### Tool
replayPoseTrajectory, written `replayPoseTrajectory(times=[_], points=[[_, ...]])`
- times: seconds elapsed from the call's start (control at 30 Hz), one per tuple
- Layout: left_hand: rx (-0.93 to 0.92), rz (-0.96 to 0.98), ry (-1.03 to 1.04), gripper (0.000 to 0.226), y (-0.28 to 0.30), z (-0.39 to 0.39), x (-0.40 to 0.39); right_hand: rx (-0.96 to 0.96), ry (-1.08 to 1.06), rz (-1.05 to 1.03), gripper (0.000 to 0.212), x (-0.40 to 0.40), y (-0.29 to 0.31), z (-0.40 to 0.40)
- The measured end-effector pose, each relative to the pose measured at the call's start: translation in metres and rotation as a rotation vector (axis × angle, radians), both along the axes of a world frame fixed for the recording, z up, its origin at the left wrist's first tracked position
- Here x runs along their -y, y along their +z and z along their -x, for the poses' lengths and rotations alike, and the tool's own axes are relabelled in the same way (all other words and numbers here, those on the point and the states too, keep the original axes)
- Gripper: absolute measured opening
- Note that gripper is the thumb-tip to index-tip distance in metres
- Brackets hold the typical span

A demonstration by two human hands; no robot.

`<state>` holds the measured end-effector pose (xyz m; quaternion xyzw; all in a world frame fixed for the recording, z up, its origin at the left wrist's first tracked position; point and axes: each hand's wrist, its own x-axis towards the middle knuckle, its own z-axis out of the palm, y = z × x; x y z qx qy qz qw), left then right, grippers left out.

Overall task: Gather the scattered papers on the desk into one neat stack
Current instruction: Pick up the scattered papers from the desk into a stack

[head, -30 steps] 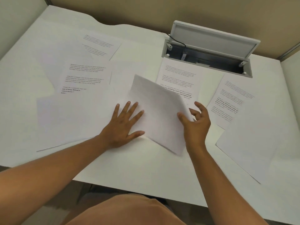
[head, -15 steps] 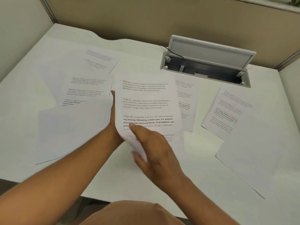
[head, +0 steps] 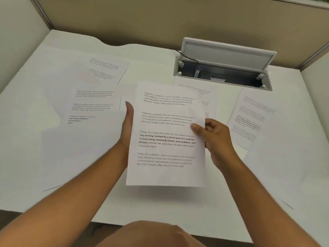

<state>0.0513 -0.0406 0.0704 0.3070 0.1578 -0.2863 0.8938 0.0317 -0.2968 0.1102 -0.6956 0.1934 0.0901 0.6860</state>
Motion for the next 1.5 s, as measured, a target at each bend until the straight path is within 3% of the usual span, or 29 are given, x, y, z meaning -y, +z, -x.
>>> replayPoseTrajectory(times=[0.07,0.17,0.23,0.33,0.4,0.5,0.67,0.77,1.0,1.3,1.5], points=[[0.050,0.087,-0.155,0.104,-0.003,0.000,-0.012,0.028,-0.096,0.000,0.019,-0.005,-0.008,-0.004],[0.102,-0.191,-0.311,0.074,-0.009,-0.003,-0.035,0.044,-0.151,0.025,0.021,-0.013,-0.020,-0.006],[0.132,-0.378,-0.277,0.051,-0.023,-0.008,-0.044,0.052,-0.132,0.060,0.020,-0.018,-0.028,-0.007],[0.180,-0.447,-0.255,0.043,-0.032,-0.011,-0.053,0.021,-0.096,0.090,0.017,-0.021,-0.038,-0.013],[0.183,-0.463,-0.233,0.046,-0.033,-0.014,-0.058,-0.027,-0.138,0.215,0.026,-0.017,-0.048,-0.023],[0.157,-0.455,-0.216,0.046,-0.040,-0.017,-0.067,-0.125,-0.196,0.582,0.029,-0.006,-0.066,-0.040],[0.134,-0.442,-0.211,0.044,-0.049,-0.024,-0.090,-0.375,-0.152,0.877,0.090,-0.005,-0.074,-0.072],[0.134,-0.436,-0.222,0.050,-0.051,-0.029,-0.104,-0.414,-0.175,0.845,0.099,0.001,-0.076,-0.085],[0.122,-0.444,-0.218,0.045,-0.053,-0.036,-0.121,-0.192,-0.225,0.490,0.043,0.039,-0.078,-0.081],[0.111,-0.425,-0.186,0.044,-0.051,-0.044,-0.114,0.054,-0.306,-0.038,0.042,0.048,-0.026,0.001],[0.140,-0.375,-0.225,0.038,-0.040,-0.043,-0.081,0.063,-0.203,0.158,0.031,-0.026,-0.017,0.050]])
